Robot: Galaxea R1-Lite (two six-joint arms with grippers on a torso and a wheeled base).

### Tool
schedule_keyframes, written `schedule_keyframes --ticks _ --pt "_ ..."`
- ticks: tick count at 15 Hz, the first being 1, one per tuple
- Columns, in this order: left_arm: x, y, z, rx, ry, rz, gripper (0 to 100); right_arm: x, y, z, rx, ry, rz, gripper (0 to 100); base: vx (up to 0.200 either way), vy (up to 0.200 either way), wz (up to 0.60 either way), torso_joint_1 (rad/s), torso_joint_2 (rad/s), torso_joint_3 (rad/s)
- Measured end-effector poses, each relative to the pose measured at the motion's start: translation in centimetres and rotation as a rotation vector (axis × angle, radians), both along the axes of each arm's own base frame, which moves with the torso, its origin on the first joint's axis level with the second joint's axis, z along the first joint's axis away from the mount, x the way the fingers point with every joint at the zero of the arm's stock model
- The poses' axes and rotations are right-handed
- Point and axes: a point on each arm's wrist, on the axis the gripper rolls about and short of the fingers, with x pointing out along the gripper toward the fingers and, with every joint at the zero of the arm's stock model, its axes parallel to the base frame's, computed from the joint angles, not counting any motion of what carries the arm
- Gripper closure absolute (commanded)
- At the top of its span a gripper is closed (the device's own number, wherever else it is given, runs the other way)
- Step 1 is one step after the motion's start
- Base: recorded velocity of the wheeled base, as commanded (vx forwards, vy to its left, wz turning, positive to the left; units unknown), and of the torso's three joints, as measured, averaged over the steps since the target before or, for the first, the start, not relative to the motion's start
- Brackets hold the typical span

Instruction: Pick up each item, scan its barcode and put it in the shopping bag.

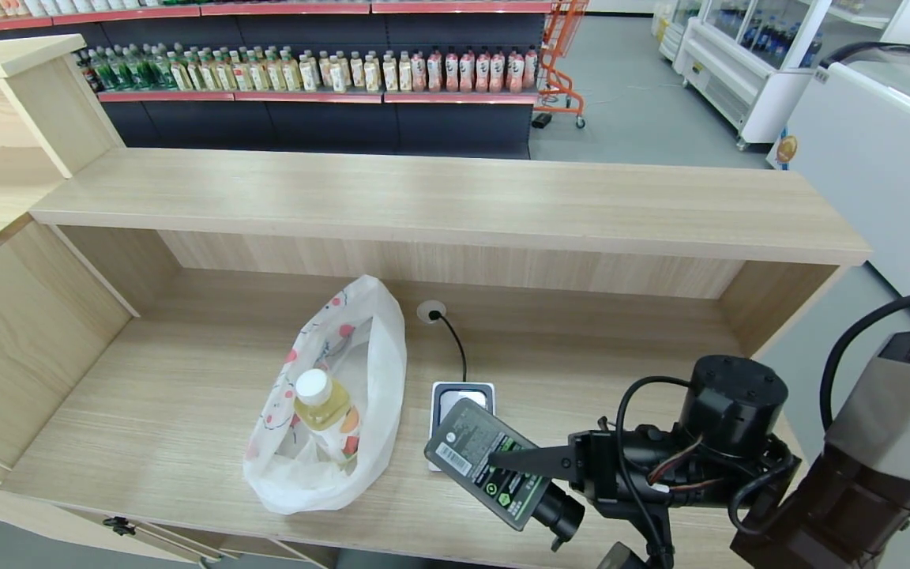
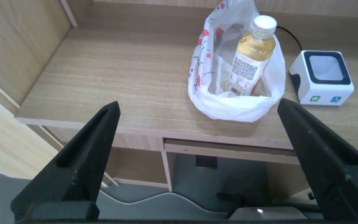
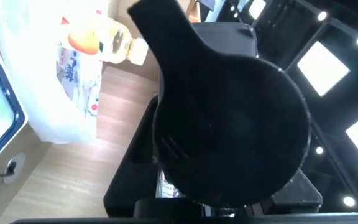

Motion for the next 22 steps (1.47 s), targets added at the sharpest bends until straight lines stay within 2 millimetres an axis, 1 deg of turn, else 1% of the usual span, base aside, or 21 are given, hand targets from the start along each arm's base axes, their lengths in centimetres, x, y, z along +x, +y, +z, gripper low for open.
schedule_keyframes --ticks 5,14,20,22 --pt "0.0 0.0 0.0 0.0 0.0 0.0 0 0.66 0.94 -0.46 0.005 0.012 0.03 100 0.0 0.0 0.0 0.0 0.0 0.0" --pt "0.0 0.0 0.0 0.0 0.0 0.0 0 0.81 1.1 -0.89 -0.001 0.028 0.032 100 0.0 0.0 0.0 0.0 0.0 0.0" --pt "0.0 0.0 0.0 0.0 0.0 0.0 0 0.78 1.06 -0.76 0.002 0.033 0.034 100 0.0 0.0 0.0 0.0 0.0 0.0" --pt "0.0 0.0 0.0 0.0 0.0 0.0 0 0.73 1.03 -0.34 0.014 0.083 0.027 100 0.0 0.0 0.0 0.0 0.0 0.0"
